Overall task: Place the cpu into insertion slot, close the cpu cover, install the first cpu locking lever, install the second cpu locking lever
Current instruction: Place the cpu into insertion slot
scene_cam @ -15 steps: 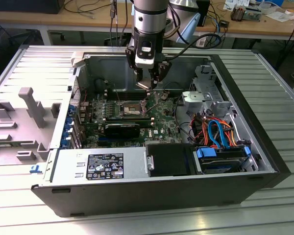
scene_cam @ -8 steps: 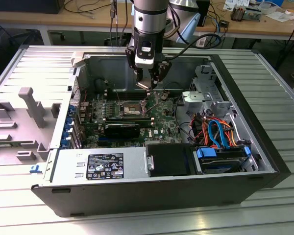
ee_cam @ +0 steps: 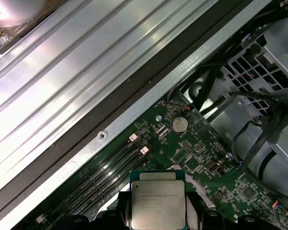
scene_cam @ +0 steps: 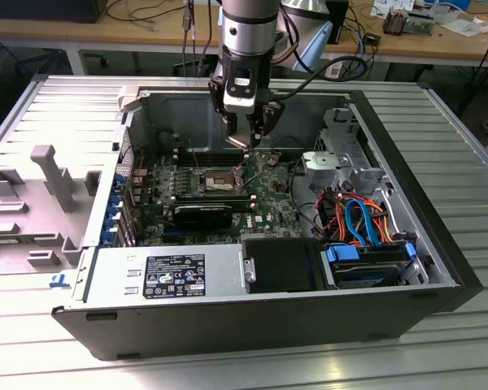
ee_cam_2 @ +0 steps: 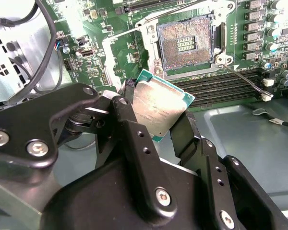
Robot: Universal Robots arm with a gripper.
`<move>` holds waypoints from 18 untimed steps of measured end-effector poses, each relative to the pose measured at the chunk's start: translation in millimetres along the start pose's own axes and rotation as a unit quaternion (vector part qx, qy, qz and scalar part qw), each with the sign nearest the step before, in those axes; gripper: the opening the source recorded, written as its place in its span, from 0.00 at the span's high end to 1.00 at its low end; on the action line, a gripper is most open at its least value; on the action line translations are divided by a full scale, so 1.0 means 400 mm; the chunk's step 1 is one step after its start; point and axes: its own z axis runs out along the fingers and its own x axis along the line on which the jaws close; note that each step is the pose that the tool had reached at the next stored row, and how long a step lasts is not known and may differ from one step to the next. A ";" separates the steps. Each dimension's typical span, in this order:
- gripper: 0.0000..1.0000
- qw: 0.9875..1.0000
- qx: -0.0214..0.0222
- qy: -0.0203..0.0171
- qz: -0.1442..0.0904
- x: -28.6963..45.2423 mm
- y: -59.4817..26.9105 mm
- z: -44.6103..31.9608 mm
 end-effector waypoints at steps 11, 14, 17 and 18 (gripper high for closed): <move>0.46 1.000 0.000 0.000 0.004 0.000 0.000 0.000; 0.46 1.000 0.000 0.000 0.006 0.000 0.000 0.000; 0.46 1.000 0.000 0.000 0.007 0.000 0.000 0.000; 0.46 1.000 0.000 -0.001 0.007 0.000 0.000 0.000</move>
